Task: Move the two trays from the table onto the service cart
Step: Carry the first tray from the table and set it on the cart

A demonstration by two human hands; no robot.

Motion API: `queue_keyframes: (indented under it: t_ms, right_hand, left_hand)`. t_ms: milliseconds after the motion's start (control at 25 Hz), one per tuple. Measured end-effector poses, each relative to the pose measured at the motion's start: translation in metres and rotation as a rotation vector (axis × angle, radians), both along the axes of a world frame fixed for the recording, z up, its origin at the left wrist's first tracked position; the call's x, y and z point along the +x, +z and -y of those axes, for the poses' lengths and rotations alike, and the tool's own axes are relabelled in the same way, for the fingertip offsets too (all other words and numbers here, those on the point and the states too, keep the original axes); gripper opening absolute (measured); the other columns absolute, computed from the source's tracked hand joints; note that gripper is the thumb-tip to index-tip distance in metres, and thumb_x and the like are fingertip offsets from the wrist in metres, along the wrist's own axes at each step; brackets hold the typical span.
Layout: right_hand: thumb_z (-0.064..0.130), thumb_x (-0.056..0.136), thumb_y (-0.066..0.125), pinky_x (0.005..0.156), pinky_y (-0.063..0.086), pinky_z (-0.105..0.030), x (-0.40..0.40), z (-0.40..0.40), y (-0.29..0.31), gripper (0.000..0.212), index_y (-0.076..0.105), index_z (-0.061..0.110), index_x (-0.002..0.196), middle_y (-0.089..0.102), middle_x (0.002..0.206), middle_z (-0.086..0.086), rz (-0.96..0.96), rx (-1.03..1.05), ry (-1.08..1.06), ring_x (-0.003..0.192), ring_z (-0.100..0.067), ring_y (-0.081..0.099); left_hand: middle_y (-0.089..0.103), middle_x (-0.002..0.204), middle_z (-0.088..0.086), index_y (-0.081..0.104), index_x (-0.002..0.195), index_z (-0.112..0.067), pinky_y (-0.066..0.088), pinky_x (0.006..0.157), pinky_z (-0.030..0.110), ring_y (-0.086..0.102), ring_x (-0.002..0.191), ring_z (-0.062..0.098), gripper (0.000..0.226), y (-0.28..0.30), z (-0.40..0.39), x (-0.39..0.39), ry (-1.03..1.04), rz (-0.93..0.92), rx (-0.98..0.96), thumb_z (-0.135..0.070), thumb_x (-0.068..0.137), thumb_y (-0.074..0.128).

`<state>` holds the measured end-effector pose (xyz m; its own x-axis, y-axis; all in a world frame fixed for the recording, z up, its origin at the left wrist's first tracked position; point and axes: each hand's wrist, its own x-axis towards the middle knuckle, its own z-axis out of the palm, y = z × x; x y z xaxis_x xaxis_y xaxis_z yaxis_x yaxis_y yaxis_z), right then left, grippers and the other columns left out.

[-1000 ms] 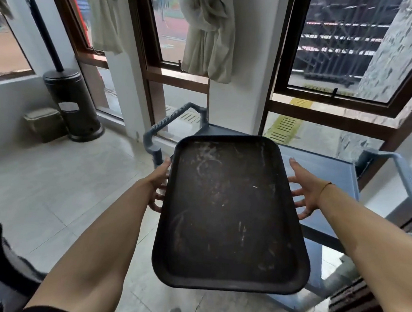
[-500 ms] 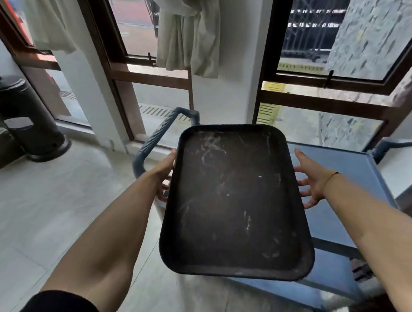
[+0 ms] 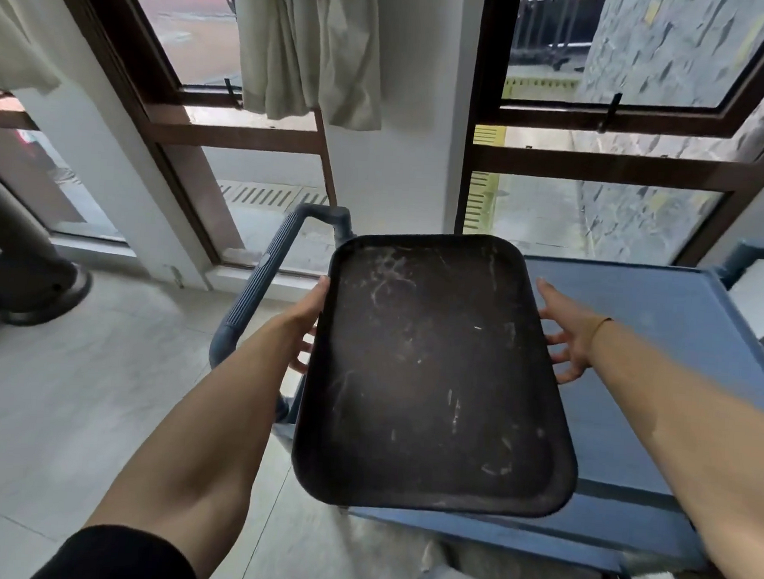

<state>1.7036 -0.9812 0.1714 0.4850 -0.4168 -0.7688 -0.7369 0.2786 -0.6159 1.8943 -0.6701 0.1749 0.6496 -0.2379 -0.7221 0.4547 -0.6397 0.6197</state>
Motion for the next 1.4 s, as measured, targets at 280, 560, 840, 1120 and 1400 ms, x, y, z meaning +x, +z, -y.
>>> queue_keyframes:
  t_ms: [280,560,840,1120,1400]
  right_hand:
    - [0.094,0.063,0.043,0.048,0.055,-0.045,0.038,0.026,-0.03,0.085,0.07,0.024,0.104,0.066,0.101,-0.004,-0.073,0.03,-0.017,0.09,-0.027,0.064]
    - [0.095,0.06,0.045,0.052,0.055,-0.047,0.05,0.032,-0.053,0.084,0.069,0.025,0.1,0.065,0.102,-0.005,-0.106,0.068,0.002,0.092,-0.027,0.064]
    - [0.092,0.07,0.037,0.066,0.05,-0.046,0.061,0.01,-0.069,0.077,0.065,0.026,0.097,0.062,0.103,-0.006,-0.15,0.073,-0.033,0.094,-0.028,0.061]
    - [0.09,0.075,0.031,0.063,0.047,-0.042,0.061,-0.008,-0.082,0.071,0.065,0.029,0.09,0.062,0.094,0.001,-0.2,0.014,-0.084,0.087,-0.022,0.06]
    - [0.088,0.077,0.029,0.059,0.042,-0.038,0.063,-0.014,-0.089,0.074,0.063,0.025,0.092,0.062,0.092,0.002,-0.242,-0.063,-0.068,0.083,-0.021,0.06]
  left_hand:
    - [0.06,0.107,0.008,0.063,0.099,-0.017,0.045,0.065,0.043,0.058,0.096,0.029,0.085,-0.022,0.041,0.042,-0.017,-0.014,0.1,-0.089,0.075,0.024]
    - [0.054,0.097,0.01,0.058,0.091,-0.017,0.042,0.062,0.038,0.054,0.084,0.027,0.077,-0.043,0.047,0.051,-0.034,-0.073,0.127,-0.085,0.082,0.023]
    - [0.056,0.11,0.009,0.057,0.11,-0.02,0.043,0.063,0.043,0.054,0.1,0.032,0.078,-0.056,0.035,0.074,-0.082,-0.083,0.136,-0.085,0.082,0.024]
    - [0.059,0.109,0.011,0.061,0.102,-0.018,0.047,0.077,0.05,0.056,0.098,0.032,0.074,-0.072,0.028,0.087,-0.167,-0.103,0.135,-0.08,0.086,0.025]
    - [0.042,0.144,0.019,0.022,0.152,-0.015,0.053,0.085,0.06,0.054,0.115,0.042,0.079,-0.078,0.033,0.089,-0.184,-0.016,0.228,-0.068,0.094,0.032]
